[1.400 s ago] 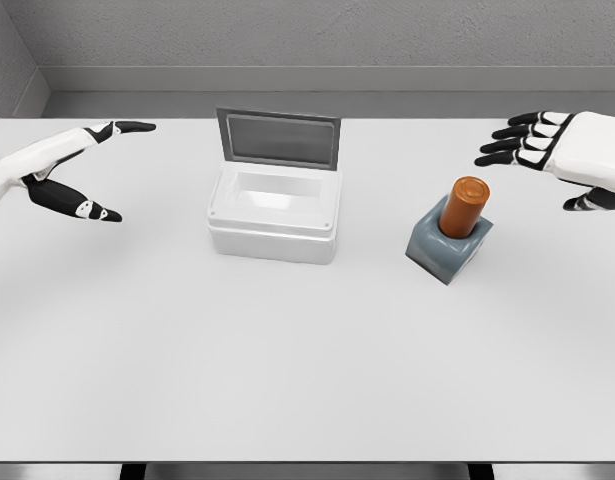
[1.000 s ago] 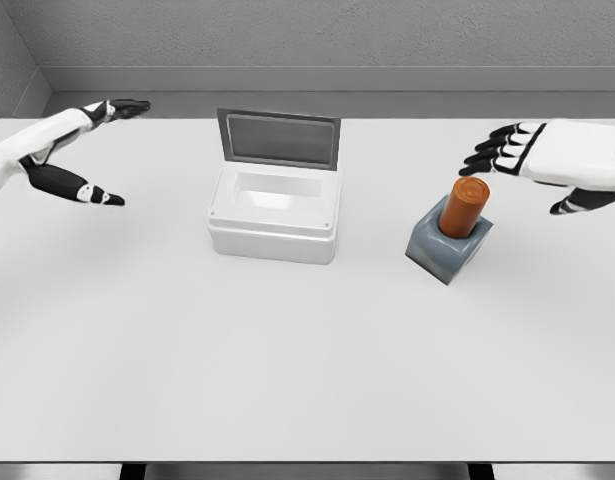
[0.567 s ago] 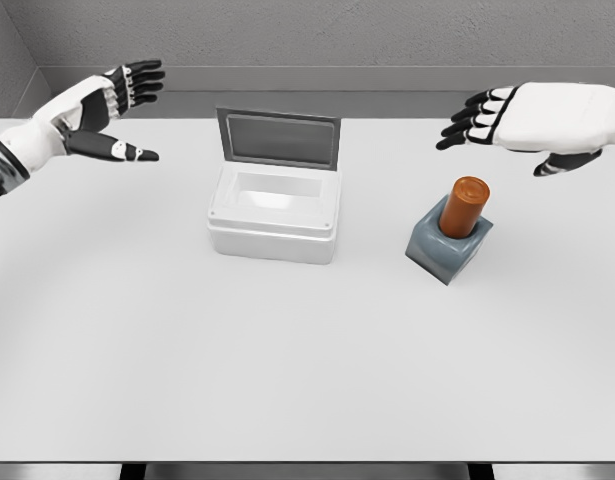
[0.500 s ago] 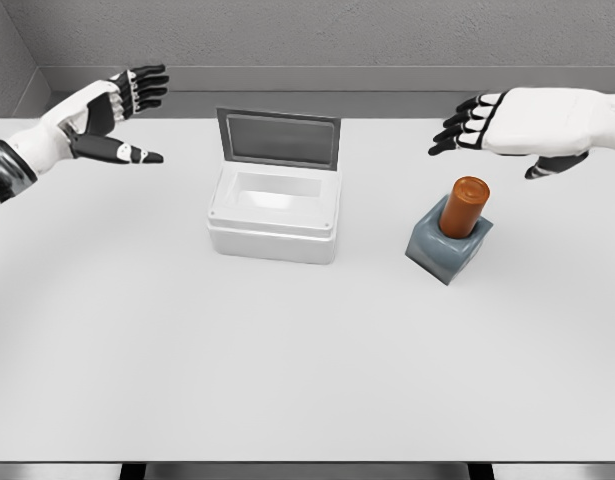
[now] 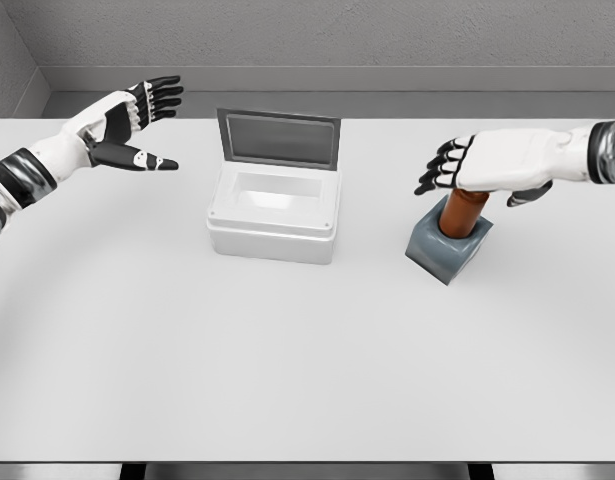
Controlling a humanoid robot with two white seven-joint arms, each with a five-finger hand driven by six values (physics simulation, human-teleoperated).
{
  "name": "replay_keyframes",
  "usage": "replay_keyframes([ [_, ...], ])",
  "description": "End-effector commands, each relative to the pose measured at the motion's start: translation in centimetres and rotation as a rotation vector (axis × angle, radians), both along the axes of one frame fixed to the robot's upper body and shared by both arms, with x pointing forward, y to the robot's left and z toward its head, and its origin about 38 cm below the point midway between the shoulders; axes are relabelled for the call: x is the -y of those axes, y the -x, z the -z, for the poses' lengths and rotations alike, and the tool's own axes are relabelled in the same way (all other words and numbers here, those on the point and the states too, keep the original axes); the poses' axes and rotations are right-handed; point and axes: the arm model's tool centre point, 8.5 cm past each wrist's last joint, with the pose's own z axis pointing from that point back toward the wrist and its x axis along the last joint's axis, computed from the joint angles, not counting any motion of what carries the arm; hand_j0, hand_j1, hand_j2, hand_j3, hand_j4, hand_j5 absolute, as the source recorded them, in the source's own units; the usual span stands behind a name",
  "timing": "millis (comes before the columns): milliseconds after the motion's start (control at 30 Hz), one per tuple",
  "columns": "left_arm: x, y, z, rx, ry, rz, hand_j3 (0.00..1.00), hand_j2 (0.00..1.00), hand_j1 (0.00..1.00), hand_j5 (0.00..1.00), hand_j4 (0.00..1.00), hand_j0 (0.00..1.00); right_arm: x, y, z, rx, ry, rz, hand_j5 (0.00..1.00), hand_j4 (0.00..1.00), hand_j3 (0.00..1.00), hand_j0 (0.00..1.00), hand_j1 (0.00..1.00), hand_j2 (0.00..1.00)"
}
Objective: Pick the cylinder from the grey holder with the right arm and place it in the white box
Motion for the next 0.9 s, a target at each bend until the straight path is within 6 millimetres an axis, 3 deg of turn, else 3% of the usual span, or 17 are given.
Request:
replay_keyframes([
  [0,0.0,0.0,0.0,0.000,0.007,0.000,1.00,1.00,1.00,1.00,1.00,1.00,0.0,0.1,0.1,0.000,0.004,-0.001,0.99,0.99,0.99,0.99,0.99,0.99],
  [433,0.8,-0.2,0.0,0.002,0.019,0.010,1.00,1.00,1.00,1.00,1.00,1.00,-1.2,1.0,1.5,-0.022,0.040,-0.047,0.86,0.86,0.86,0.86,0.86,0.86],
  [500,0.8,-0.2,0.0,0.002,0.019,0.010,1.00,1.00,1.00,1.00,1.00,1.00,-1.1,0.9,1.5,-0.023,0.040,-0.045,0.78,0.78,0.78,0.78,0.78,0.78],
  [767,1.3,-0.3,0.0,0.003,0.028,0.018,1.00,1.00,1.00,1.00,1.00,1.00,-1.2,0.9,1.4,-0.018,0.039,-0.046,0.59,0.59,0.59,0.59,0.59,0.59],
  [867,1.3,-0.3,0.0,0.003,0.028,0.018,1.00,1.00,1.00,1.00,1.00,1.00,-1.1,0.9,1.3,-0.014,0.041,-0.044,0.56,0.56,0.56,0.56,0.56,0.56],
])
